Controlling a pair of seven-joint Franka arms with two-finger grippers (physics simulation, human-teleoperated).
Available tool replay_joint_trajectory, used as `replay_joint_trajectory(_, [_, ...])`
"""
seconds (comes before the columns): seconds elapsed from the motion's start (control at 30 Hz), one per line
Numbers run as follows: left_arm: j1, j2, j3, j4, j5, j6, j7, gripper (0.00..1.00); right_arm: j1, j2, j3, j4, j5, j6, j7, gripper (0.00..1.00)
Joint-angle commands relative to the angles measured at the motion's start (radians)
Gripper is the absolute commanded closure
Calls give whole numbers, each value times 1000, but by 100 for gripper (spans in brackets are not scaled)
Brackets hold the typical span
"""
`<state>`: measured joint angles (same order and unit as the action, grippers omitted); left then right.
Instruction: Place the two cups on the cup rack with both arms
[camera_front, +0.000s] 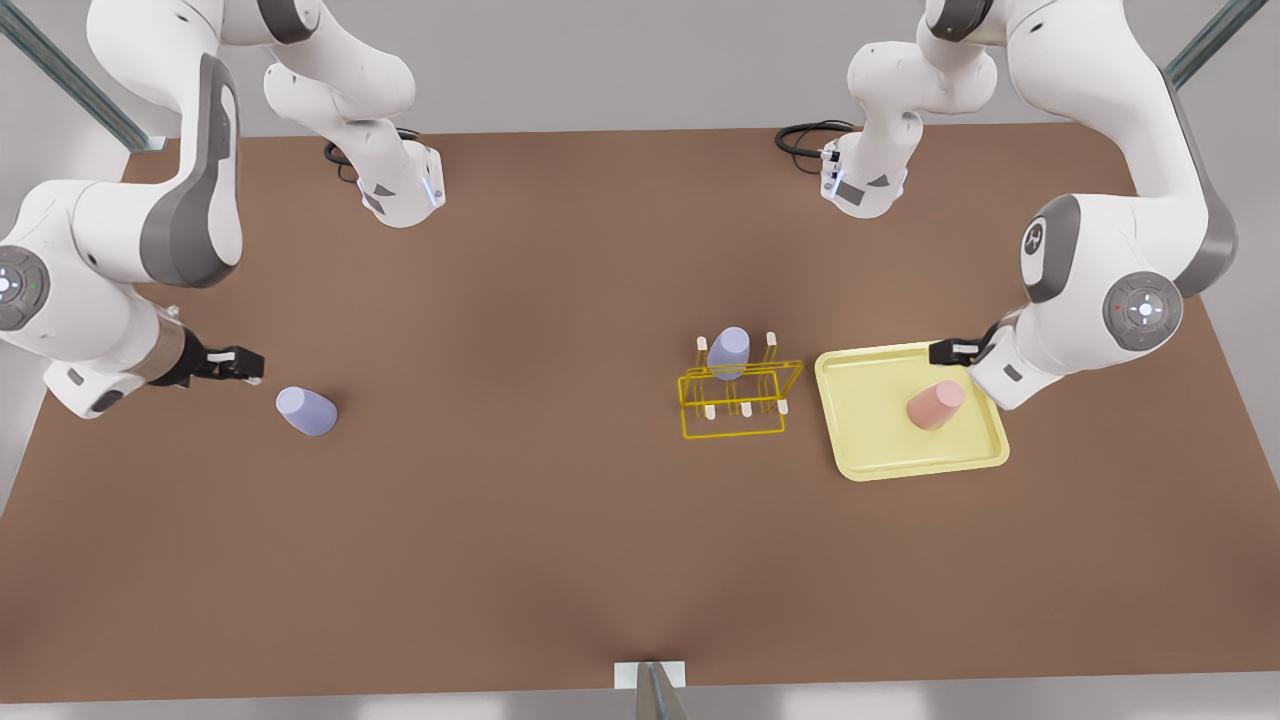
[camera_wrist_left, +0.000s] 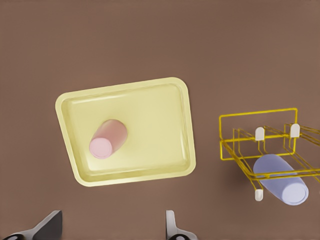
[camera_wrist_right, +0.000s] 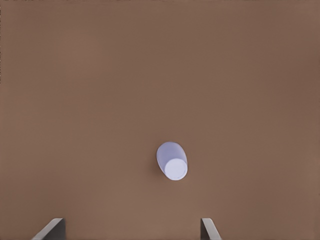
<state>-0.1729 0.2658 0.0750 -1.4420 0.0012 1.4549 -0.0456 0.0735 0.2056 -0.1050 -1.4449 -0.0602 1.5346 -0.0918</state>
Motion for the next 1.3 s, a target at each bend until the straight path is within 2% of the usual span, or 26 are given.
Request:
replay_joint_trajectory(0.0, [3, -2, 2, -3, 0, 10, -19, 0, 2, 0, -1, 4, 3, 25, -114, 0])
replay_joint_trajectory(0.03, [4, 1, 6, -8, 0, 19, -19, 0, 3, 5, 1, 3, -6, 24, -109, 0])
replay_joint_trajectory(0.07, [32, 6, 40, -133, -3, 193, -17, 0, 2, 15, 1, -52, -10, 31, -111, 0])
replay_joint_trajectory(0.1, [32, 7, 68, -240, -3, 354, 19, 0, -3, 26, -1, -138, -12, 149, -111, 0])
replay_joint_trajectory(0.13, [35, 10, 92, -419, -1, 622, 69, 0, -18, 51, 1, -227, -12, 331, -114, 0])
replay_joint_trajectory(0.2, [52, 32, 94, -515, -1, 772, 69, 0, -31, 104, 1, -241, 0, 426, -120, 0])
replay_joint_trajectory(0.3, [58, 32, 94, -610, -1, 898, 70, 0, -75, 147, 2, -319, 53, 548, -154, 0])
replay_joint_trajectory(0.63, [59, 82, 94, -667, -3, 852, 141, 0, -118, 72, 1, -676, 54, 912, -301, 0])
replay_joint_trajectory(0.83, [78, 99, 94, -678, -4, 857, 139, 0, -135, 40, -4, -744, 49, 901, -322, 0])
replay_joint_trajectory(1.1, [78, 142, 94, -681, -7, 869, 138, 0, -170, 98, -5, -759, 49, 877, -321, 0])
replay_joint_trajectory(1.13, [78, 142, 94, -680, -7, 869, 138, 15, -170, 101, -7, -761, 49, 878, -321, 0])
replay_joint_trajectory(1.17, [78, 142, 94, -680, -7, 869, 138, 18, -170, 101, -5, -772, 49, 888, -318, 0])
replay_joint_trajectory(1.27, [73, 142, 94, -680, -7, 869, 139, 19, -167, 106, -5, -779, 49, 910, -312, 0])
